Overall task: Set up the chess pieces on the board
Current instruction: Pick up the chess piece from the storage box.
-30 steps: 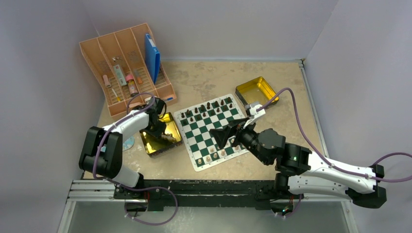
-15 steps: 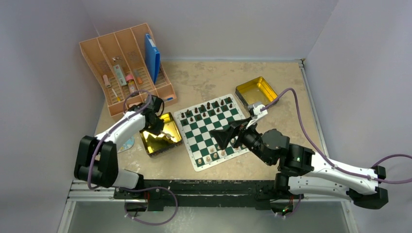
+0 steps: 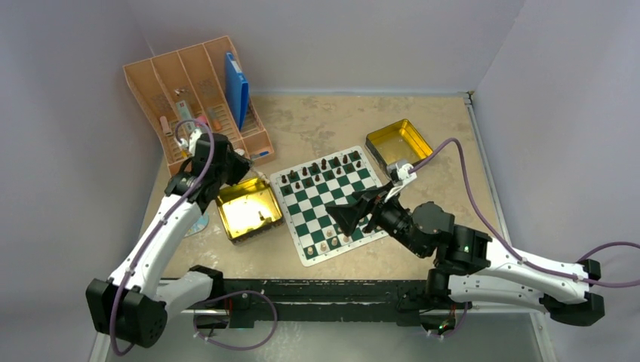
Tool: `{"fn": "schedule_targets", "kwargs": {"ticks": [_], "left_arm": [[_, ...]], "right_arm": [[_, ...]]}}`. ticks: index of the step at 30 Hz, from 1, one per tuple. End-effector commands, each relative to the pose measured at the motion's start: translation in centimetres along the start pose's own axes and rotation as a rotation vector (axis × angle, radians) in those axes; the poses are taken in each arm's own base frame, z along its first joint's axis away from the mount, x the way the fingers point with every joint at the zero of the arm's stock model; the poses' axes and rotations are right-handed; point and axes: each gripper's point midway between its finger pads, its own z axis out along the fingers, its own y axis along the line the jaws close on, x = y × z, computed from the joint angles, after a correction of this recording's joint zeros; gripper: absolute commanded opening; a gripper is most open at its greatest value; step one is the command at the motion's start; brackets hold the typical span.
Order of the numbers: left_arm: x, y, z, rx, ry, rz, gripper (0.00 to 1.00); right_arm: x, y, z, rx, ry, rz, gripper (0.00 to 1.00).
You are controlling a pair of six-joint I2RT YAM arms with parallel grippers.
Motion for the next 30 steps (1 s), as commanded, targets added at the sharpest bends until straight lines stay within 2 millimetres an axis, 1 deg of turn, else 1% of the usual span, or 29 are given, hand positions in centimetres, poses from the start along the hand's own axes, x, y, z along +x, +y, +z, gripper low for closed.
{"fn": "schedule_targets", "kwargs": {"ticks": [1,5,8,9,10,11,14,17,19,21,22,23,26,27,28,30], "left_arm": [[-1.1,-4.9,-3.1,0.267,-0.021,0.135,0.00],[-0.2,-6.2,-4.8,0.385,0.017,0.180,0.00],[1.0,-6.3,-6.0,0.426,0.082,0.102,0.00],[1.5,-6.4,-6.3,0.430,0.115,0.061,0.00],[1.9,-6.5,-6.6,0.436,0.143,0.041,0.00],[2.2,-6.5,-6.9,0.437,0.168,0.020,0.00],[2.9,-6.6,-7.6,0.427,0.228,-0.037,0.00],[3.0,-6.7,-8.3,0.409,0.257,-0.068,0.00],[2.8,-6.9,-8.8,0.394,0.266,-0.087,0.00],[2.9,-6.9,-9.2,0.378,0.281,-0.107,0.00],[3.0,-6.9,-9.4,0.375,0.292,-0.115,0.00],[3.2,-6.8,-9.6,0.373,0.304,-0.124,0.00],[3.9,-6.7,-9.9,0.375,0.349,-0.144,0.00],[4.2,-6.8,-10.0,0.384,0.366,-0.146,0.00],[4.5,-6.8,-10.1,0.391,0.385,-0.146,0.00],[5.1,-6.7,-10.2,0.389,0.425,-0.161,0.00]], "right_arm": [[0.0,0.4,0.4,-0.021,-0.028,0.024,0.96],[0.2,1.1,1.4,-0.043,-0.037,0.028,0.96],[0.2,1.2,2.8,-0.037,-0.074,-0.011,0.91],[-0.6,1.5,3.3,-0.046,-0.125,-0.037,0.87],[-1.3,1.3,3.8,-0.034,-0.172,-0.079,0.83],[-2.1,1.1,4.2,-0.023,-0.224,-0.155,0.81],[-2.6,1.2,5.5,-0.035,-0.315,-0.394,0.78],[-1.6,2.0,6.5,-0.109,-0.362,-0.663,0.80],[-0.5,2.8,7.4,-0.162,-0.368,-0.826,0.79],[0.8,3.8,8.2,-0.239,-0.372,-1.016,0.72],[1.4,4.2,8.4,-0.271,-0.380,-1.078,0.69],[1.5,4.4,8.5,-0.278,-0.412,-1.114,0.64],[0.6,5.0,8.7,-0.265,-0.492,-1.136,0.41],[0.6,5.1,9.0,-0.265,-0.493,-1.147,0.37],[0.8,5.2,9.3,-0.269,-0.490,-1.159,0.36],[1.4,5.2,10.1,-0.265,-0.475,-1.185,0.36]]}}
